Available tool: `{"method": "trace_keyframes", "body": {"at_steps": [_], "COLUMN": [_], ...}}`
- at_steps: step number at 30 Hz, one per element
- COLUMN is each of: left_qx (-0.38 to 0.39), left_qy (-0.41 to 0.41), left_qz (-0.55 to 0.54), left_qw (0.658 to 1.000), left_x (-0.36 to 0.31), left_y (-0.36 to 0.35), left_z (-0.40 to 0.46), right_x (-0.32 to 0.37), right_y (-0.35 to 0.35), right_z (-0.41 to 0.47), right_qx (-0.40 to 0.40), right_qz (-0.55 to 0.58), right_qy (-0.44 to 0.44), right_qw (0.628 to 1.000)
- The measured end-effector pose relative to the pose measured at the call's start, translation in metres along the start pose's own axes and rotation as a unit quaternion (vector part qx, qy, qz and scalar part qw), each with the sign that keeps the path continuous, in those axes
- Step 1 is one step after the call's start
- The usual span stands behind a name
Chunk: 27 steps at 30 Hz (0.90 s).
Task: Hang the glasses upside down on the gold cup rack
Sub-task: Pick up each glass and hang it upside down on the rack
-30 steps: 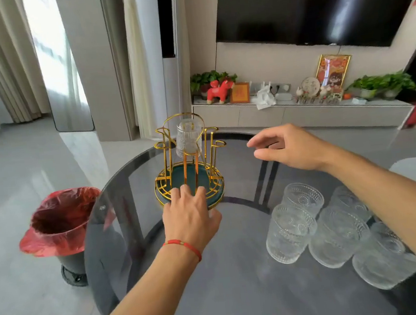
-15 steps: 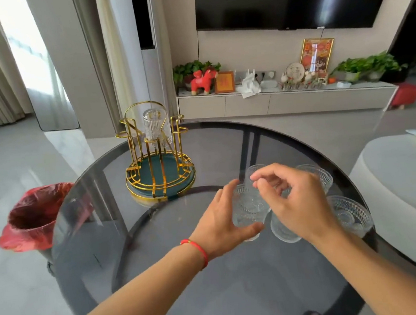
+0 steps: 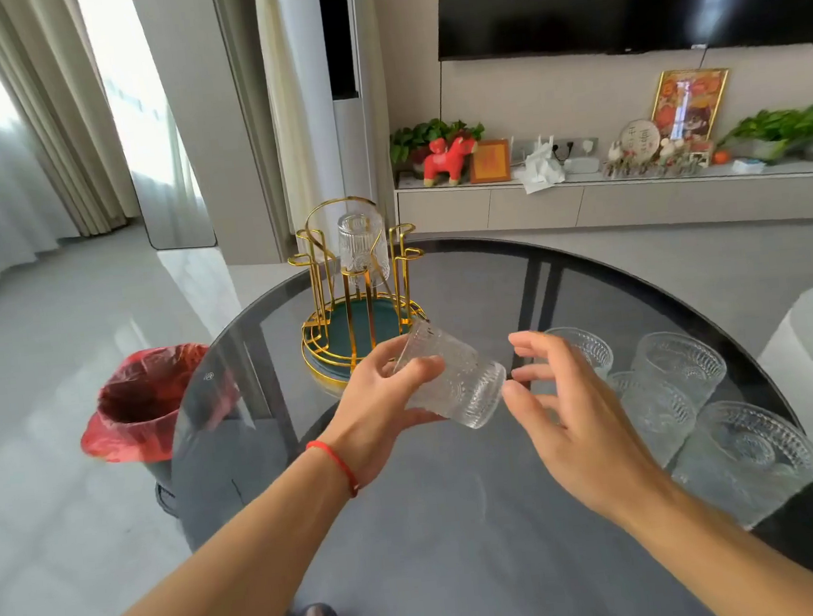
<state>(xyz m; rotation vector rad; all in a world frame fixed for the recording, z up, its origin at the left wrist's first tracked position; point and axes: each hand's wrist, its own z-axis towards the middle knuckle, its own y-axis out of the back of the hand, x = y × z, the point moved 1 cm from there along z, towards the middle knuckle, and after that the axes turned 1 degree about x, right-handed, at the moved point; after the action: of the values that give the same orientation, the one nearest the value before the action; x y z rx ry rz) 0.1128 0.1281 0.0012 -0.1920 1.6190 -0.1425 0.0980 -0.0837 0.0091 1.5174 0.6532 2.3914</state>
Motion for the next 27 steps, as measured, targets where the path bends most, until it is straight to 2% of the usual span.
{"method": "trace_keyframes", "body": {"at_steps": [3, 6, 9, 11, 14, 18, 23, 27], "left_qx": [0.005, 0.031, 0.034, -0.005, -0.079, -0.066, -0.055, -0.062], "left_qy": [0.003, 0.012, -0.009, -0.034, -0.086, -0.102, -0.123, -0.121], "left_qz": [-0.039, -0.045, 0.017, 0.103, 0.265, 0.431, 0.54, 0.563], "left_qw": [0.999, 0.998, 0.999, 0.994, 0.957, 0.894, 0.831, 0.815], "left_x": [-0.003, -0.003, -0.005, -0.007, -0.002, 0.01, 0.028, 0.034], "left_y": [0.008, 0.01, 0.019, 0.032, 0.054, 0.067, 0.068, 0.066], "left_z": [-0.002, -0.002, 0.006, 0.012, 0.021, 0.031, 0.038, 0.043], "right_x": [-0.003, -0.002, -0.006, -0.008, -0.009, -0.004, 0.034, 0.086], "right_y": [-0.02, -0.029, -0.034, -0.032, -0.023, -0.014, -0.015, -0.029], "right_z": [0.003, 0.01, 0.018, 0.024, 0.034, 0.051, 0.083, 0.147], "right_qx": [0.061, 0.071, 0.044, 0.015, -0.007, -0.001, -0.015, -0.06], "right_qz": [0.021, 0.174, 0.286, 0.311, 0.278, 0.221, 0.232, 0.261], "right_qy": [-0.07, -0.108, -0.129, -0.135, -0.12, -0.076, 0.001, 0.054], "right_qw": [0.995, 0.976, 0.949, 0.941, 0.953, 0.972, 0.973, 0.962]}}
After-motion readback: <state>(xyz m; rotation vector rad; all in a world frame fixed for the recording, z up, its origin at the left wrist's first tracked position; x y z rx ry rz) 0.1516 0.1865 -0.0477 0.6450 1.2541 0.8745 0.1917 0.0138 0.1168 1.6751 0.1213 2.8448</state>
